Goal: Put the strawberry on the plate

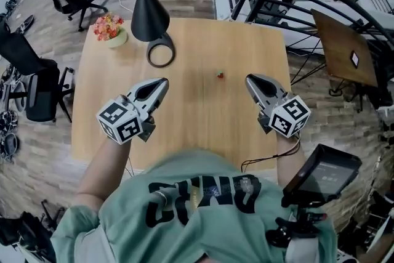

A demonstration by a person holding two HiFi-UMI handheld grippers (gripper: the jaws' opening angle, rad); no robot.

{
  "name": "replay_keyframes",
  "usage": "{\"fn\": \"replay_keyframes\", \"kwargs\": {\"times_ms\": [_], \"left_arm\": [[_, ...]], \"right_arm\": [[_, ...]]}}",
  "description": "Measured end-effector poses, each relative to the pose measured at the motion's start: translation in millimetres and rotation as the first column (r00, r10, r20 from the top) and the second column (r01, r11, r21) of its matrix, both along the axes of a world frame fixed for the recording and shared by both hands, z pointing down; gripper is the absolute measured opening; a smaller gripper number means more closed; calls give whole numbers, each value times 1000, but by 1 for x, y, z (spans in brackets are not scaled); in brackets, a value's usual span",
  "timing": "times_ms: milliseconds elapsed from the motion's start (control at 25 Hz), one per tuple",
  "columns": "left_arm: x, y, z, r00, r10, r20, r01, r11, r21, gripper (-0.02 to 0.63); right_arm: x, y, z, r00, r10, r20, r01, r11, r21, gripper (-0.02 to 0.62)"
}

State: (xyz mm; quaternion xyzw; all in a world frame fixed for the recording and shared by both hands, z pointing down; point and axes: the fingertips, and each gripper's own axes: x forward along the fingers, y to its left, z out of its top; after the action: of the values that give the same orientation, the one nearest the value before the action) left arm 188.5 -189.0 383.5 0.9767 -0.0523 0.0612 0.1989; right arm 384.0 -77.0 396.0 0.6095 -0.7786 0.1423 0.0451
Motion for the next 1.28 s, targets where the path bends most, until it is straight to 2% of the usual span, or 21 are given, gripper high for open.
{"fn": "replay_keyframes", "kwargs": {"times_ms": [520, 600, 760, 800, 920, 960, 1160, 1280], "left_arm": [[83, -23, 46, 991, 90, 94, -88, 996, -28, 2], [94, -26, 58, 989, 103, 108, -100, 994, -37, 2], [116, -30, 84, 982, 132, 136, -125, 991, -56, 2], [121, -31, 91, 980, 138, 143, -131, 990, -60, 2], [135, -34, 109, 973, 161, 165, -151, 986, -71, 2], [139, -34, 114, 970, 169, 173, -158, 985, -75, 2], [156, -33, 142, 957, 206, 206, -191, 978, -88, 2], [168, -32, 157, 952, 216, 215, -200, 975, -95, 2]], "right_arm": [[39, -44, 47, 1000, -9, -28, 8, 999, -32, 14], [42, -52, 59, 999, -17, -31, 16, 999, -44, 54], [45, -67, 88, 999, -38, -33, 36, 996, -81, 57], [46, -70, 95, 998, -45, -34, 41, 995, -90, 91], [48, -81, 115, 997, -64, -53, 58, 991, -121, 115], [48, -85, 123, 995, -72, -62, 63, 989, -136, 159], [49, -98, 168, 991, -88, -101, 64, 974, -217, 280], [51, -100, 197, 986, -106, -128, 69, 962, -264, 316]]}}
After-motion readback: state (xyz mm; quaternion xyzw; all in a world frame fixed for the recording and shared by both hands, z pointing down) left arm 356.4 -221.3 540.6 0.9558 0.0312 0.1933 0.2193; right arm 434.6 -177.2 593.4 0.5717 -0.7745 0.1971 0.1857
